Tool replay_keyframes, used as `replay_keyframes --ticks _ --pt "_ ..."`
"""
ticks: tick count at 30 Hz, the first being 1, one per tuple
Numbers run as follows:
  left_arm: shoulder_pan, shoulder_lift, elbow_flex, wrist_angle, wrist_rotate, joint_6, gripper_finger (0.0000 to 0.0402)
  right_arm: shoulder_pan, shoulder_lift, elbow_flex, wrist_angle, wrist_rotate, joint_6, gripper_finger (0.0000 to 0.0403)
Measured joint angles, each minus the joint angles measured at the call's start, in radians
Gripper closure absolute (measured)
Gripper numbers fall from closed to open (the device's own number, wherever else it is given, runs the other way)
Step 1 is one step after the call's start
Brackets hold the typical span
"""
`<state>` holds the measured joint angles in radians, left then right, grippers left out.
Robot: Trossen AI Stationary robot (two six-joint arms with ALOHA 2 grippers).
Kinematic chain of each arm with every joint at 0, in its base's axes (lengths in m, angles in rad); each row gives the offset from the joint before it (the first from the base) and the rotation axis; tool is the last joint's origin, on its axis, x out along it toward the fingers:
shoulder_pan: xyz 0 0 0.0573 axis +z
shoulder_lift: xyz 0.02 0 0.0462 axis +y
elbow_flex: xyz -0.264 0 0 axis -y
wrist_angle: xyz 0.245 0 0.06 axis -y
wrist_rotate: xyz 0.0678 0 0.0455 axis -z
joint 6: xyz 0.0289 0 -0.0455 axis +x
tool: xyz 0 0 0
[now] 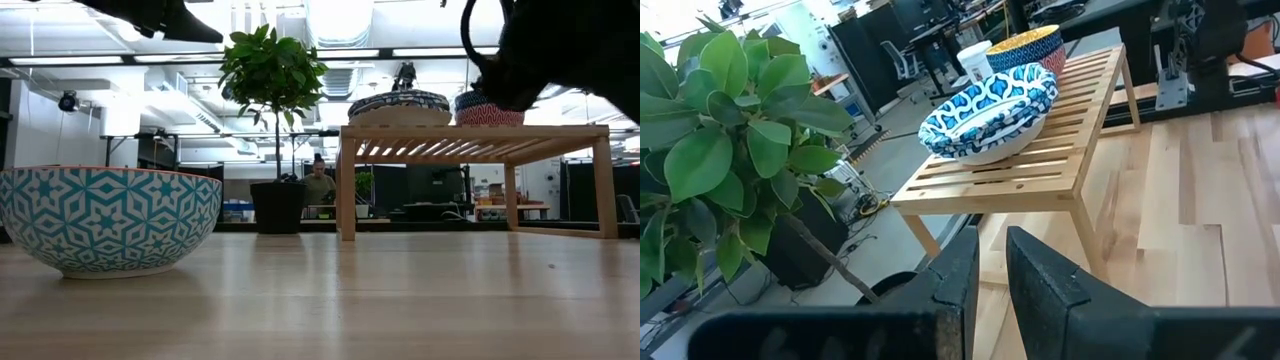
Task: Place and stack bowls onto a shelf
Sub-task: Stack the red bowl on top of the yellow bowl on the shelf
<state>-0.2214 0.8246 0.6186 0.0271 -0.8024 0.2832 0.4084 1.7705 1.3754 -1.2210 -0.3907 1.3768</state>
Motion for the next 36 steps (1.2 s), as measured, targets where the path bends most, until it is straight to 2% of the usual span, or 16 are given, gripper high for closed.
replay_keyframes --ticks 7,11,14,22,24,29,33,36 --pt "0.001 0.0 0.0 0.001 0.0 0.0 0.0364 0.02 0.057 -0.004 0.002 -0.001 0.014 0.02" --pt "0.001 0.0 0.0 0.001 0.0 0.0 0.0364 0.027 0.085 -0.005 0.004 -0.002 0.011 0.0218" --pt "0.001 0.0 0.0 0.001 0.0 0.0 0.0364 0.029 0.096 -0.005 0.006 -0.001 0.01 0.0248" --pt "0.001 0.0 0.0 0.001 0.0 0.0 0.0364 0.028 0.098 -0.005 0.029 -0.002 0.008 0.0367" --pt "0.001 0.0 0.0 0.001 0.0 0.0 0.0364 0.029 0.098 -0.005 0.051 -0.002 -0.007 0.0386" --pt "0.001 0.0 0.0 0.001 0.0 0.0 0.0364 0.028 0.092 0.024 0.084 -0.032 -0.068 0.0389" --pt "0.001 0.0 0.0 0.002 0.0 0.0 0.0364 0.028 0.091 0.114 0.086 -0.034 -0.196 0.0389" --pt "0.001 0.0 0.0 0.001 0.0 0.0 0.0364 0.027 0.091 0.2 0.084 0.003 -0.287 0.039"
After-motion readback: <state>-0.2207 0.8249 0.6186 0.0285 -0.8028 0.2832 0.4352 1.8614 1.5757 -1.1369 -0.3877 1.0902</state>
